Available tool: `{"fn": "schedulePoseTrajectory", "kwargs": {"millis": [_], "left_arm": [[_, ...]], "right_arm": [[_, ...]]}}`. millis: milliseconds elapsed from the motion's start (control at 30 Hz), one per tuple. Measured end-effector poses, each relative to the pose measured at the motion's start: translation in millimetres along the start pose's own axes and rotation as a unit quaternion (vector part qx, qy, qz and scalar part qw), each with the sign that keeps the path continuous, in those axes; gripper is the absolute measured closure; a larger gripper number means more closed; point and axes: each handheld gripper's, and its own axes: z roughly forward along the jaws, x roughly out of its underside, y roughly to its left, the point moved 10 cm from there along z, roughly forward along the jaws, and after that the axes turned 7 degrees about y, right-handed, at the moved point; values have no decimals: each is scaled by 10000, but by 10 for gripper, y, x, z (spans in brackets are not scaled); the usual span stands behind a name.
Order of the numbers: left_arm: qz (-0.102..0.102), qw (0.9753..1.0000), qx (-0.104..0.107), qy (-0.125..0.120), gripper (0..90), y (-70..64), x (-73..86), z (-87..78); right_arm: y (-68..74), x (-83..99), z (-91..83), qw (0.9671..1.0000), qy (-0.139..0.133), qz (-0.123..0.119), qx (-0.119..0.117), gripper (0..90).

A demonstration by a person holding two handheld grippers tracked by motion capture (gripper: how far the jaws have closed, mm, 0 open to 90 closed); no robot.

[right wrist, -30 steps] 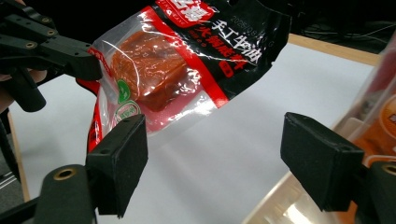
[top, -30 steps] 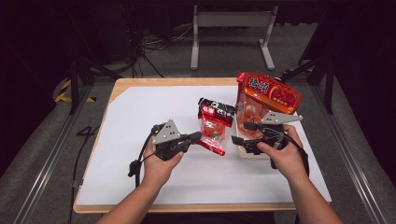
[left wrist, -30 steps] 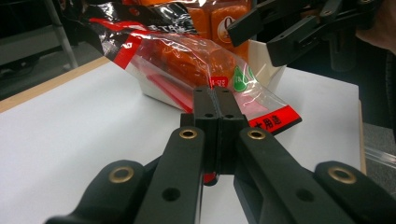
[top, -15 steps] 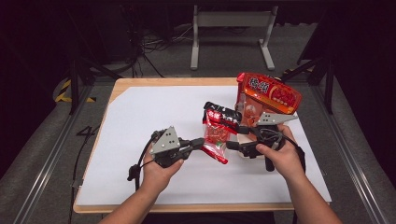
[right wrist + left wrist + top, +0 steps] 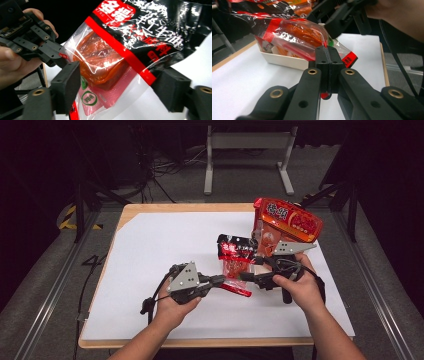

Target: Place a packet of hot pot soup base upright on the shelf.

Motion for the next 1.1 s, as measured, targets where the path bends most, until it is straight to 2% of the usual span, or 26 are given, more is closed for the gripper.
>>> {"fn": "schedulePoseTrajectory", "kwargs": {"millis": [167,200,300,433,533,567,633,800,867,900,933,967,1100], "left_arm": [[56,9999,39,104,900,-21,34,41],[67,9999,44,130,899,-25,43,49],[78,9998,88,184,899,-50,62,82],[134,9996,112,213,899,-69,65,102],[183,9995,151,229,899,-81,68,106],[183,9995,151,229,899,-81,68,106],[335,9987,146,341,900,-106,89,126],[372,9981,176,464,900,-106,132,154],[343,9979,173,530,900,-99,164,175],[343,9979,173,530,900,-99,164,175],[344,9976,152,575,900,-93,180,189],[352,9976,161,582,900,-96,186,193],[340,9977,169,563,900,-102,185,207]], "right_arm": [[-5,18,-14,10000,13,22,-24,395],[-8,24,-26,10000,41,-2,6,440],[-8,30,-51,9999,91,-89,65,504],[-9,44,-64,9998,127,-119,57,507],[2,26,-66,10000,-26,61,-35,499],[2,26,-66,10000,-26,61,-35,499],[21,18,-70,9998,-75,114,-137,499],[34,20,-102,9993,-121,189,-289,543],[48,20,-130,9992,-131,154,-340,600],[48,20,-130,9992,-131,154,-340,600],[64,8,-155,9992,-152,82,-347,679],[74,3,-166,9992,-155,44,-372,720],[106,-8,-204,9992,-103,-168,-355,771]]}}
